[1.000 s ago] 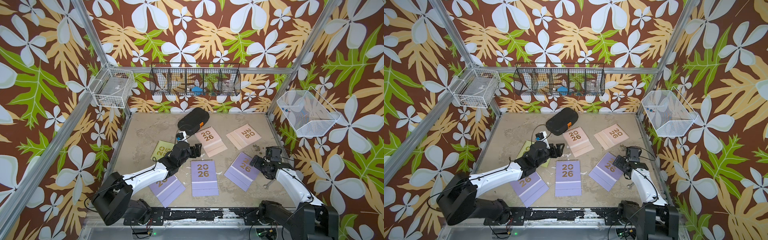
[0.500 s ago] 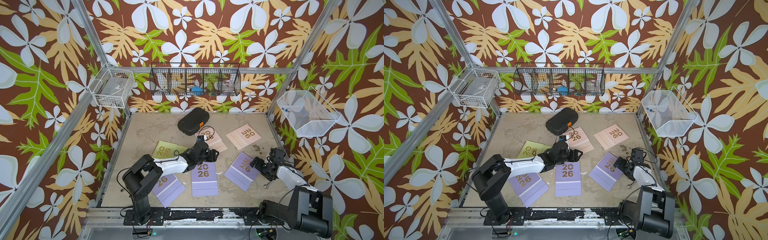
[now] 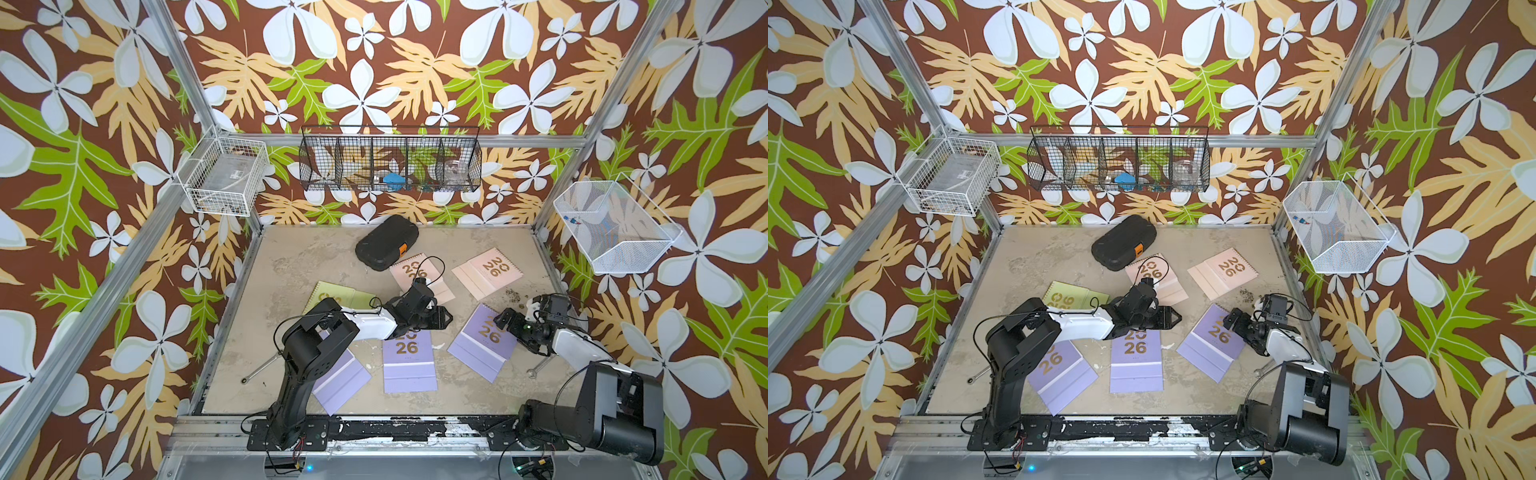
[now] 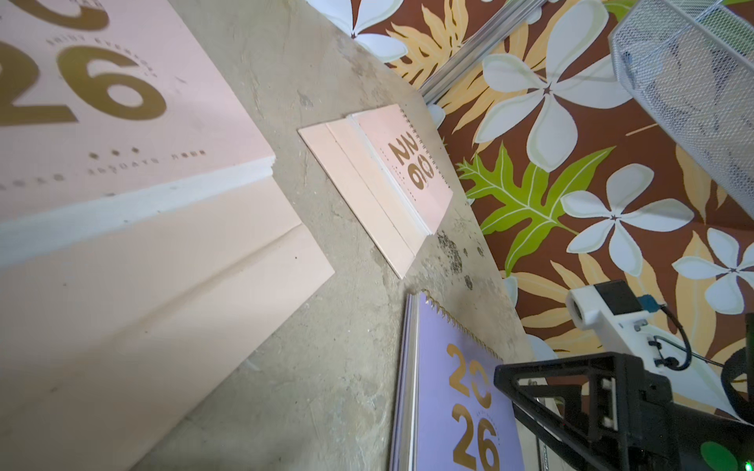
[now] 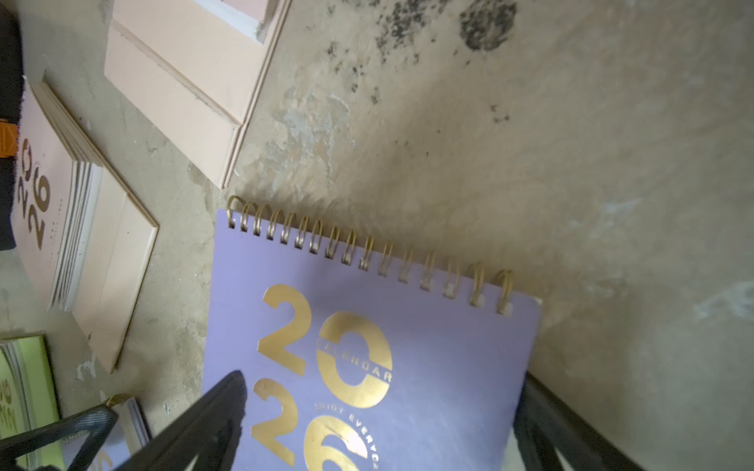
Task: Stack the calendars
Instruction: Pick up the calendar at the center of the board.
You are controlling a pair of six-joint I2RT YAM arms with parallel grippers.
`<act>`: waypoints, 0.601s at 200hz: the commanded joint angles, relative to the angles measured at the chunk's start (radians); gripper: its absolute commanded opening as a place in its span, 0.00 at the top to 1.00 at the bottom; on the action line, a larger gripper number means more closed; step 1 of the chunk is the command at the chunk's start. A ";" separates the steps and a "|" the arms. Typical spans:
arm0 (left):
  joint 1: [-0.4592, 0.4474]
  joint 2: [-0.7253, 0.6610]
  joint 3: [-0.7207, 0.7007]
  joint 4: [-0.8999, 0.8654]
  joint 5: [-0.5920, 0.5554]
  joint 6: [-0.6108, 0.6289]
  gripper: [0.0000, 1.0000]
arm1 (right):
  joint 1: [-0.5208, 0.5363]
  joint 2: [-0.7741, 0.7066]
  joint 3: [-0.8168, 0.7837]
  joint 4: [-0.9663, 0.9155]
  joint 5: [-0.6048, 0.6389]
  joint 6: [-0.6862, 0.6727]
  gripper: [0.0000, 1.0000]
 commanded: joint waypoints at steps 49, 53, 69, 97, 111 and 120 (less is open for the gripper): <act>-0.014 0.085 0.075 -0.019 0.080 -0.029 0.58 | 0.001 -0.003 -0.001 -0.139 -0.056 0.014 0.00; -0.014 0.089 0.079 -0.019 0.081 -0.030 0.59 | 0.001 -0.007 0.000 -0.145 -0.049 0.018 0.00; -0.014 0.105 0.094 -0.019 0.088 -0.035 0.63 | 0.001 -0.026 0.000 -0.170 -0.006 0.035 0.00; -0.015 0.127 0.115 -0.028 0.098 -0.041 0.69 | 0.001 -0.065 -0.012 -0.198 0.027 0.086 0.00; -0.017 0.141 0.136 -0.061 0.095 -0.034 0.72 | 0.001 -0.081 -0.025 -0.193 0.030 0.102 0.00; -0.017 0.151 0.146 -0.072 0.098 -0.033 0.72 | 0.001 -0.082 -0.030 -0.193 0.033 0.105 0.00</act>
